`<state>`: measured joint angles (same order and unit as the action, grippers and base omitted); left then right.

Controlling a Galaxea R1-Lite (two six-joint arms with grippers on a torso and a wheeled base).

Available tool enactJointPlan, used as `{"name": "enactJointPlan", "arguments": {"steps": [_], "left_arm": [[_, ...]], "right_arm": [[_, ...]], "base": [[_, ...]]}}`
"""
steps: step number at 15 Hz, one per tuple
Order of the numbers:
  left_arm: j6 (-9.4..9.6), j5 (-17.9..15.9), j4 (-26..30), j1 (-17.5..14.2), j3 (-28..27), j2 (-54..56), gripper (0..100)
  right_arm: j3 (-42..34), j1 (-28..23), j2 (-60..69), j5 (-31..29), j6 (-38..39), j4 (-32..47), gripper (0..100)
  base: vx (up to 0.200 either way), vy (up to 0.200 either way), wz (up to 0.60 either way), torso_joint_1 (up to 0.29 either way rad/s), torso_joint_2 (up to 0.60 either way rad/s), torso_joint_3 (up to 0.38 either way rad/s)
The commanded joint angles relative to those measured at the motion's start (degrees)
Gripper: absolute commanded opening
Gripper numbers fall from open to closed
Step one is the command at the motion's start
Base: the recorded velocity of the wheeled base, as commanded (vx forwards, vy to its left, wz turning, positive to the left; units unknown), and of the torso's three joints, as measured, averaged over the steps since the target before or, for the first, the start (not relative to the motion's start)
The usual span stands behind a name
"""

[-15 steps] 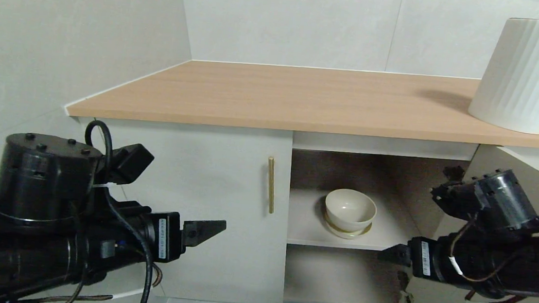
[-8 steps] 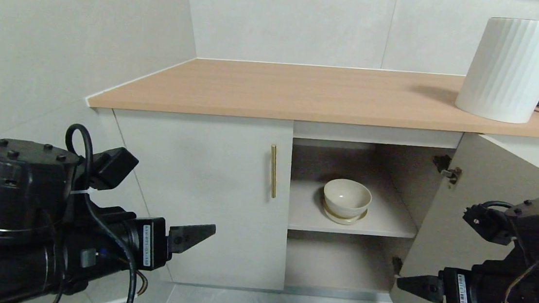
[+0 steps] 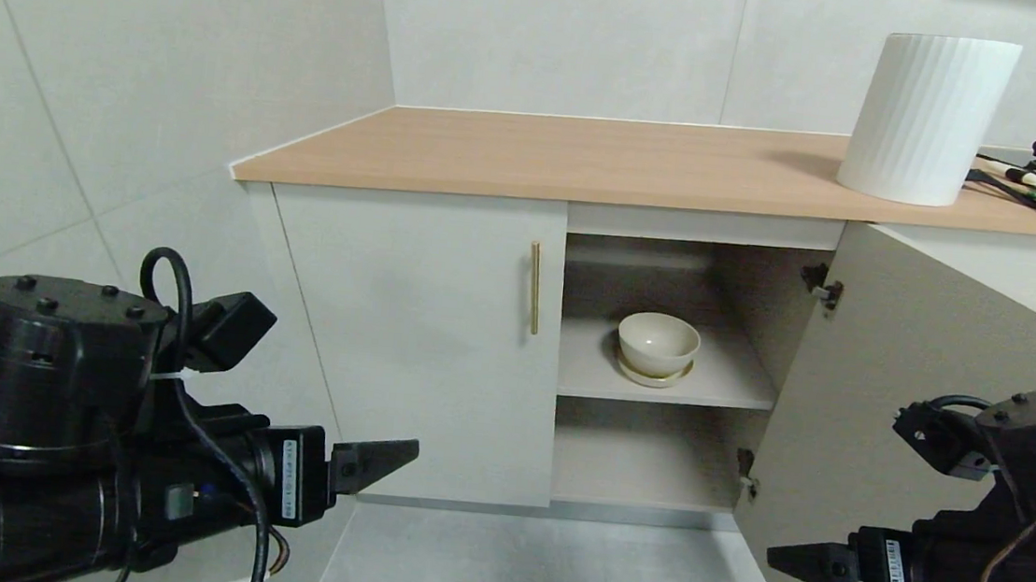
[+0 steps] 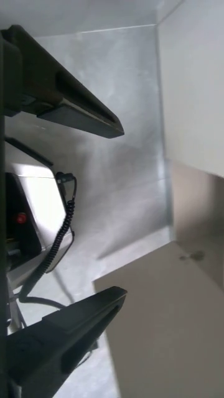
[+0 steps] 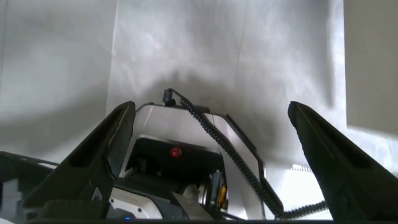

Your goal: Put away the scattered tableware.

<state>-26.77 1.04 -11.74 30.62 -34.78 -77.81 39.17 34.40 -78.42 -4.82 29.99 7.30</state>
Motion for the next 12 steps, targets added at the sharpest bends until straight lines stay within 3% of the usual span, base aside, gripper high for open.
{"name": "enactJointPlan", "arguments": {"steps": [1, 5, 12], "left_arm": [[-0.04, 0.0, 0.0, 0.1, 0.2, -0.4, 100], [-0.04, 0.1, 0.0, 0.1, 0.2, -0.7, 100], [0.05, 0.3, -0.2, 0.1, 0.3, -0.6, 100]], "right_arm": [[0.1, 0.1, -0.2, 0.0, -0.1, 0.0, 100], [0.1, 0.1, -0.1, -0.2, -0.8, 0.2, 100], [0.1, 0.1, 0.4, -0.4, -0.8, 0.2, 100]], "base": [[-0.2, 0.0, 0.0, -0.002, 0.0, -0.002], [-0.2, 0.0, 0.0, 0.005, 0.01, 0.004], [0.0, 0.0, 0.0, 0.0, 0.0, 0.0]]}}
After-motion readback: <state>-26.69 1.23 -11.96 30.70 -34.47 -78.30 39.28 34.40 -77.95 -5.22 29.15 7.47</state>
